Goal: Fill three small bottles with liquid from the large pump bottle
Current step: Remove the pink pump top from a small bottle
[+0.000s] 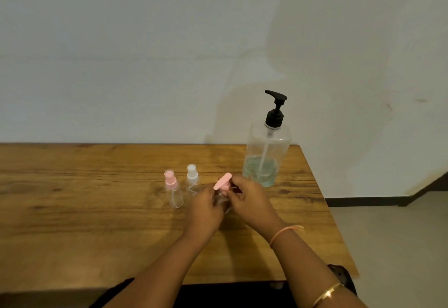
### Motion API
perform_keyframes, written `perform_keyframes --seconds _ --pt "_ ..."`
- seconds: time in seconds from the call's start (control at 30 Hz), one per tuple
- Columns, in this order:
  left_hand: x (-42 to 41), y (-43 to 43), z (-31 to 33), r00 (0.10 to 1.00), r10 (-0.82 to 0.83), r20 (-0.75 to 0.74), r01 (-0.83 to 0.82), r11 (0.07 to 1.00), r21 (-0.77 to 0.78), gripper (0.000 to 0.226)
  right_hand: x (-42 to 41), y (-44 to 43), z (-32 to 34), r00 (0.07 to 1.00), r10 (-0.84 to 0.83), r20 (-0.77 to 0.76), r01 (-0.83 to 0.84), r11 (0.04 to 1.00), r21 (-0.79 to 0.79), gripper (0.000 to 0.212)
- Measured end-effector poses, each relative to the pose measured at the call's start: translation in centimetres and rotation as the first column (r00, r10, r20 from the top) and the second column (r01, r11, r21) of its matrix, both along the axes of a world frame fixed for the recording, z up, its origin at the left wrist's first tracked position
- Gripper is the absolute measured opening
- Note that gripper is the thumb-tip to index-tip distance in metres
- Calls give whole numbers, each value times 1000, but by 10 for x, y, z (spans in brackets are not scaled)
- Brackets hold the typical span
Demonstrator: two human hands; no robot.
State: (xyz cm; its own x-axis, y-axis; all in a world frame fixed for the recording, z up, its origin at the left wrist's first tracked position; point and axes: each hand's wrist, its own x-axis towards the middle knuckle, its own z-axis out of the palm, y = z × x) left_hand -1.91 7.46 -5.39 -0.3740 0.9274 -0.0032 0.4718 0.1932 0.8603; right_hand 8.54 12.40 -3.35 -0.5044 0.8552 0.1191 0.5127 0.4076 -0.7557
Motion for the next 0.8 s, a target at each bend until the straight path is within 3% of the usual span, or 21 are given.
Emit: perform_keyframes --seconds 0.03,0.13,0.27,0.47,0.57,0.67,0.8 --pt "1 -1 1 1000 -1 -10 1 1000 7 22 -1 -1 0 999 15 -43 -17 999 -39 18" --pt "2 -1 3 1000 12 5 -12 1000 22 27 -4 -6 2 992 -68 -104 56 992 -117 63" --pt "3 2 2 999 27 48 -27 1000 7 23 -9 -8 7 975 -200 -98 202 979 8 41" --pt "1 5 -2 993 36 113 -37 999 6 29 -6 -3 15 975 -15 -220 -13 992 -125 96" --pt "2 4 -3 989 51 142 -51 999 -3 29 -6 -2 14 979 -86 -183 73 994 -76 111" --pt "1 5 -4 990 48 135 -46 999 -15 25 -5 -2 15 981 -142 -135 139 990 -27 98" --pt "0 6 -6 993 38 108 -40 999 11 28 -5 -5 20 983 -27 -184 22 999 -31 86"
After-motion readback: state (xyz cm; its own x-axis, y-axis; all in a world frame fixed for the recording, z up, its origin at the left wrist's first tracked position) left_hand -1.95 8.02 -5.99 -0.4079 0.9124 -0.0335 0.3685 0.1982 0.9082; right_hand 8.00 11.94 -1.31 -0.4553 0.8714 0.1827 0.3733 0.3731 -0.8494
